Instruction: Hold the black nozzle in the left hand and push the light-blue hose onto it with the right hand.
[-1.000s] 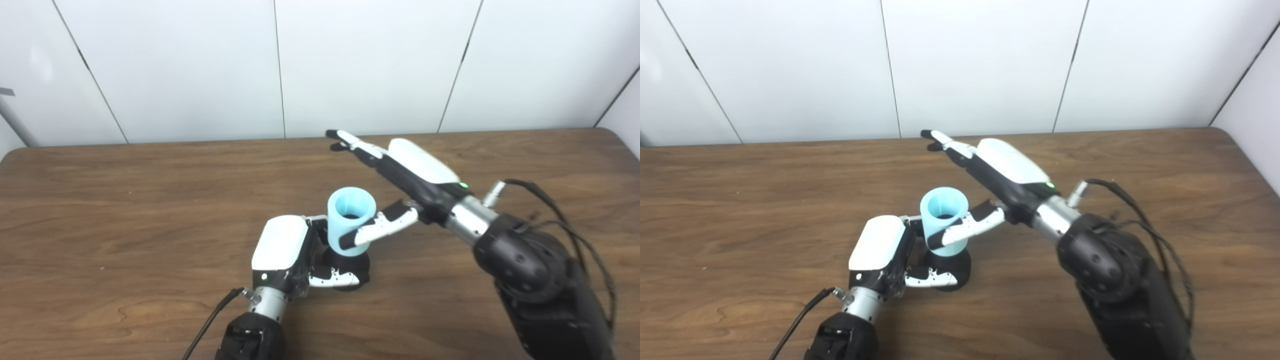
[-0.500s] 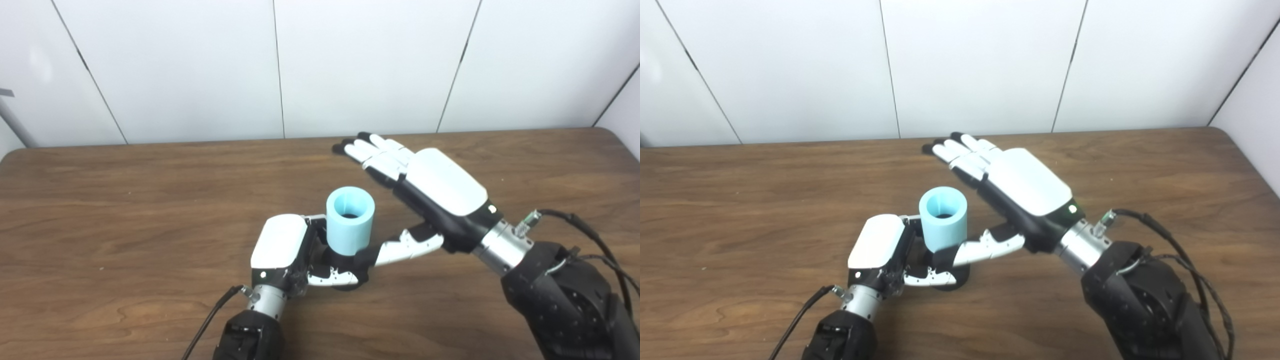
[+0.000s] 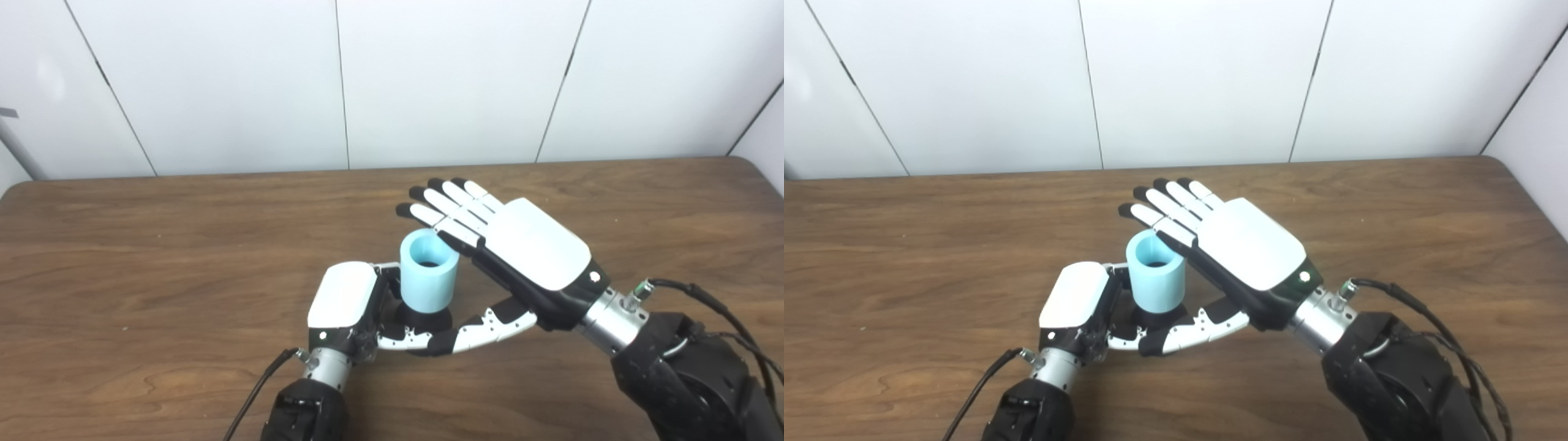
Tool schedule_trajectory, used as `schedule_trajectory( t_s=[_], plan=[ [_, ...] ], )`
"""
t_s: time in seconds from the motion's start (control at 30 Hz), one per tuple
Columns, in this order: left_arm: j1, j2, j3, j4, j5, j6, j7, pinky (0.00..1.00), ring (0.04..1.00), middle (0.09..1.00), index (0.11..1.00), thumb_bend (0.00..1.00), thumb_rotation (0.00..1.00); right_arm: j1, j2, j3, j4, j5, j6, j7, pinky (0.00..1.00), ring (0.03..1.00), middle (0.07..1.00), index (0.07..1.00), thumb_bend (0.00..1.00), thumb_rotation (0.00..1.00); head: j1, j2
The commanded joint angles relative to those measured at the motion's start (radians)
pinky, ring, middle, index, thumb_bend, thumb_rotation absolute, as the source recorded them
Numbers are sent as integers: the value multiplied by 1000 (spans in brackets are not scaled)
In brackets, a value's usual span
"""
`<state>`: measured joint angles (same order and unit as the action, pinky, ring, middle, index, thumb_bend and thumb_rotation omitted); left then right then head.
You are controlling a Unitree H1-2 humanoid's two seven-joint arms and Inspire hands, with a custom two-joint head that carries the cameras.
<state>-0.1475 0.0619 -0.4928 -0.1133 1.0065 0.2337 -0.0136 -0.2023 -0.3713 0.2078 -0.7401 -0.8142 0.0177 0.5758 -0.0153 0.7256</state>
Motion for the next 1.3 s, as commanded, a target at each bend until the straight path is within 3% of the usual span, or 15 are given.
schedule_trajectory(
  t_s=[0.0, 0.4, 1.27],
  plan=[
    [11, 8, 0, 14, 21, 30, -37, 674, 610, 526, 465, 521, 0, -9, -9, -15, -44, 1, -17, 6, 998, 1000, 996, 949, 657, 1000, 0, 1],
    [11, 10, -4, 12, 29, 30, -45, 668, 603, 516, 474, 522, 0, 28, -14, -33, -60, 14, -13, 62, 986, 1000, 992, 956, 667, 1000, 3, 2],
    [8, 7, -4, 8, 33, 42, -59, 673, 608, 508, 479, 523, 0, 62, 12, -20, -57, 6, -37, 83, 998, 1000, 990, 950, 641, 1000, -2, 9]
  ],
)
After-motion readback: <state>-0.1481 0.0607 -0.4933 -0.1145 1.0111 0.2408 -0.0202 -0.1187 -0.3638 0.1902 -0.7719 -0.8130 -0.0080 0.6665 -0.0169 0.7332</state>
